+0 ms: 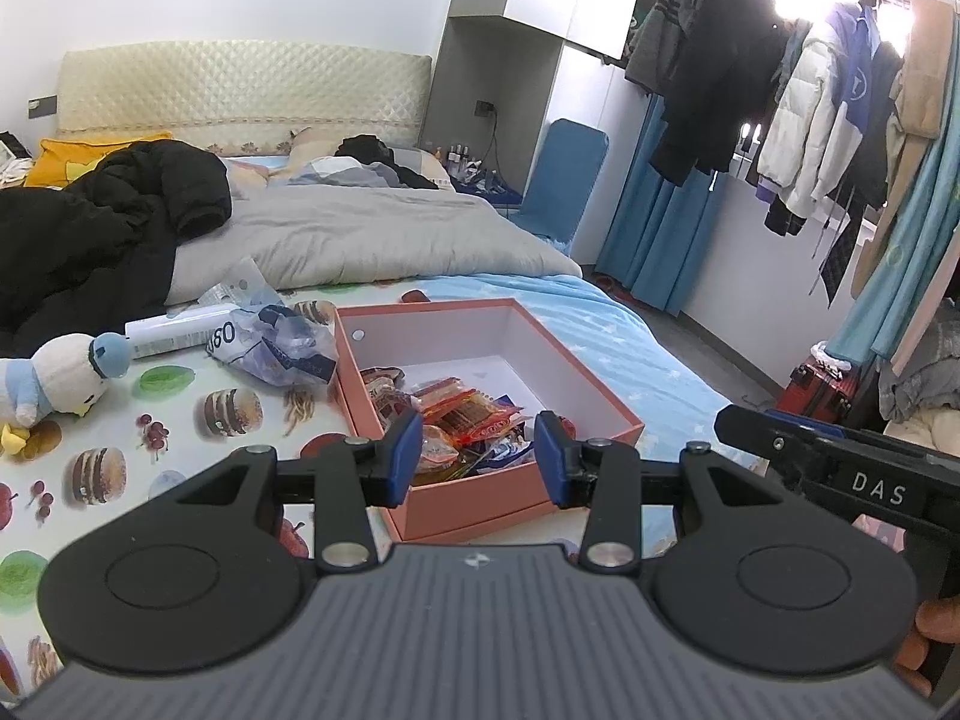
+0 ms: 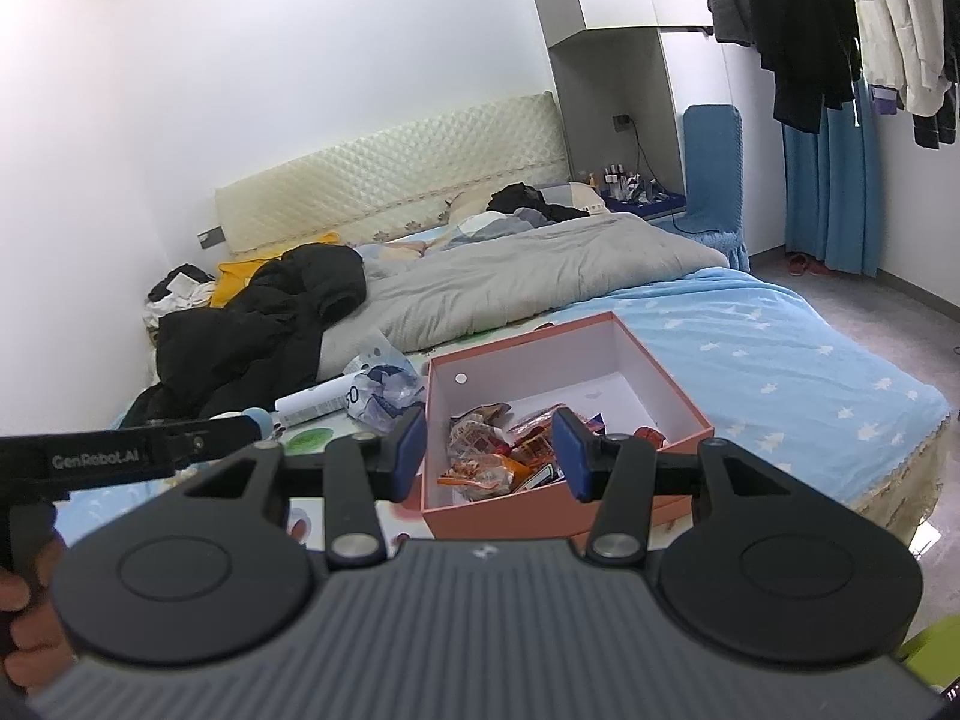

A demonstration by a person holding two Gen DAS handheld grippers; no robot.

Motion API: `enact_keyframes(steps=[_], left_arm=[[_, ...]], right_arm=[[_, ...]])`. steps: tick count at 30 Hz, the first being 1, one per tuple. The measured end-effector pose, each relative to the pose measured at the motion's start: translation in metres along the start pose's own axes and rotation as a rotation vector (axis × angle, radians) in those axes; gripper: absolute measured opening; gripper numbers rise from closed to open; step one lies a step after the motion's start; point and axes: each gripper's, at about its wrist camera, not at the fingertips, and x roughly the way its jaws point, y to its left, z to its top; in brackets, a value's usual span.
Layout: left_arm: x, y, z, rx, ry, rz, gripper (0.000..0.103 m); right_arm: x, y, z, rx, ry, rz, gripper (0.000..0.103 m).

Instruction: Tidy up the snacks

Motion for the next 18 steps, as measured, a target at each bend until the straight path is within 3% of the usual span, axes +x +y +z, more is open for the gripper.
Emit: enact_keyframes(steps=[18], left_arm=[[0.013, 0.002, -0.011, -0.003, 0.044, 0.014, 0.047]], right_arm=[[0.01, -0.001, -0.01, 0.006, 0.041, 0.0, 0.05]])
